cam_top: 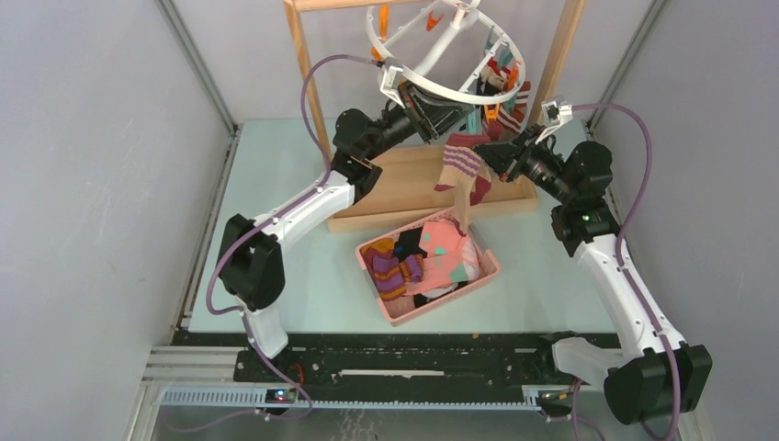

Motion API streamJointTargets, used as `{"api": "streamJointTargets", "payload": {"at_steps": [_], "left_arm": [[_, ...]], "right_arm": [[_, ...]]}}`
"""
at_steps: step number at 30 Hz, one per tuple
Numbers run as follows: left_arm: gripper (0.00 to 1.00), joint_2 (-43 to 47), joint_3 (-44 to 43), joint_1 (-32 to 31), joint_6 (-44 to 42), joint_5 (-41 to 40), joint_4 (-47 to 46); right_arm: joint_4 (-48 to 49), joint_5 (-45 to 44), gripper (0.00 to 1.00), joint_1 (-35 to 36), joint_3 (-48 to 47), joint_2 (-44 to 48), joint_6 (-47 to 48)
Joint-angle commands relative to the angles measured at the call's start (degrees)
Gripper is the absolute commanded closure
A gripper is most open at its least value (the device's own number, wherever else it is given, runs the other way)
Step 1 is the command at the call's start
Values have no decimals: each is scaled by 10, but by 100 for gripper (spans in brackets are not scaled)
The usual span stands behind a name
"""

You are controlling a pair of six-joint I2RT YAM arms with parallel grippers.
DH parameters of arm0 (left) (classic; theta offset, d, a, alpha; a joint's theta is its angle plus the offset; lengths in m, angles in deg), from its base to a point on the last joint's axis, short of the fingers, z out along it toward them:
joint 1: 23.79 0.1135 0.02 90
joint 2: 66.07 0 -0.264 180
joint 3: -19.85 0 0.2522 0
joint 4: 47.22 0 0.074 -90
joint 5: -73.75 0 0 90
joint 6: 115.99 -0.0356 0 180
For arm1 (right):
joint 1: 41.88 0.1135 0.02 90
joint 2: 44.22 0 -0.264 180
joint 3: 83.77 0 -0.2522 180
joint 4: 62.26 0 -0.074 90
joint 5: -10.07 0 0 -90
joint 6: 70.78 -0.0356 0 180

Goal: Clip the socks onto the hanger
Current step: Clamp the sock onto the hanger.

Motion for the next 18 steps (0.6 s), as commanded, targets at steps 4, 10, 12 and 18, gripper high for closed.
{"api": "streamJointTargets", "payload": {"at_steps": [4, 10, 12, 18], "left_arm": [[98, -1, -30, -4, 0, 46, -27], [98, -4, -30, -3, 0, 57, -33], [98, -5, -33, -3, -1, 61, -35], [98, -10, -40, -3, 3, 77, -42]], "right_arm": [[5, 22, 100, -13, -28, -5, -39], [12, 26, 100, -21, -28, -6, -59], [8, 27, 100, -22, -28, -6, -61], [-7, 31, 100, -24, -40, -12, -70]]}}
